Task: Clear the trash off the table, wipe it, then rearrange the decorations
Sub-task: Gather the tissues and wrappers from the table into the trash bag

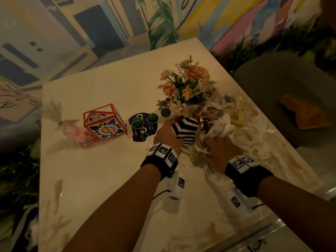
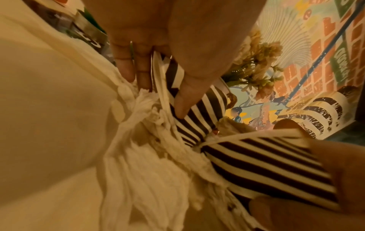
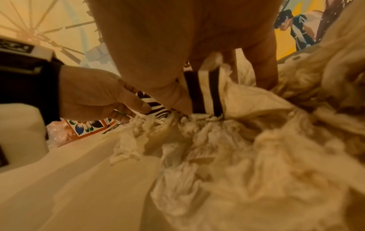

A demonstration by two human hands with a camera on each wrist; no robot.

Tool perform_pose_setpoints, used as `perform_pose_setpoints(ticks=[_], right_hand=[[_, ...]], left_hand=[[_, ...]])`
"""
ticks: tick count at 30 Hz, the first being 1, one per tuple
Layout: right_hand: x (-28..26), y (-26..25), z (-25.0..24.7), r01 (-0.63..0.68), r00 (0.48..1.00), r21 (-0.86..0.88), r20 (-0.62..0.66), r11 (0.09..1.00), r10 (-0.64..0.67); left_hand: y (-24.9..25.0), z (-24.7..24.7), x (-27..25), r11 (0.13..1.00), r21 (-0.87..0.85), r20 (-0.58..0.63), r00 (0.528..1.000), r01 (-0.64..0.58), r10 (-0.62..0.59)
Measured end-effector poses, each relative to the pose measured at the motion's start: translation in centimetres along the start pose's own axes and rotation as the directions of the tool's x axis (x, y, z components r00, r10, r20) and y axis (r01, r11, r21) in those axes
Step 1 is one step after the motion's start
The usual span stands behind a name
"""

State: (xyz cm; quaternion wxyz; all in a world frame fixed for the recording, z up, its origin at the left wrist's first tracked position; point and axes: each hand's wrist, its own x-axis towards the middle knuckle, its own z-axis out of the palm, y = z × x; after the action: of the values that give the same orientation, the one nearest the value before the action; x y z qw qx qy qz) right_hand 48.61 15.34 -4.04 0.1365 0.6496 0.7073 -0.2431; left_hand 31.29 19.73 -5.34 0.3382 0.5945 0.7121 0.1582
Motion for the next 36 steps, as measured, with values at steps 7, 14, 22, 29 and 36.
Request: perform_pose_setpoints(ticks=[7,14,22,29,36], right_hand=[[-0.6,-0.2,-1.1,-0.013,0.996,0.123,-0.086,0.992,0.023],[-1.9,-0.4,-4.6,-0.008,0.979,0.347,-0.189,0.938,0.078],[-2.8,-1.8,-6.7,0.036,0.959,0.413,-0.271,0.910,0.085],[-3.0,-3.3,-7.0,0.155,0.934,0.385,-0.358,0.910,-0.007],[-2.9,-4.6,-8.9,0.261,0.900,0.412,-0.430,0.873,-0.066]], left_hand=[[-0.5,-1.2,-0.8,0.989,-0.149,0.105,0.995,0.018,-0.002],[-1.6,-3.9,-1.8,0.984,-0.178,0.104,0.994,-0.007,0.026],[-5.4,-4.7,-2.4,0.998,-0.039,0.234,0.971,0.050,-0.039],[-6.3,-2.5,-3.8,0.974,0.228,0.199,0.978,0.013,-0.060],[-5.1,-1.6,-5.8,0.992,0.092,0.111,0.989,0.088,-0.098]])
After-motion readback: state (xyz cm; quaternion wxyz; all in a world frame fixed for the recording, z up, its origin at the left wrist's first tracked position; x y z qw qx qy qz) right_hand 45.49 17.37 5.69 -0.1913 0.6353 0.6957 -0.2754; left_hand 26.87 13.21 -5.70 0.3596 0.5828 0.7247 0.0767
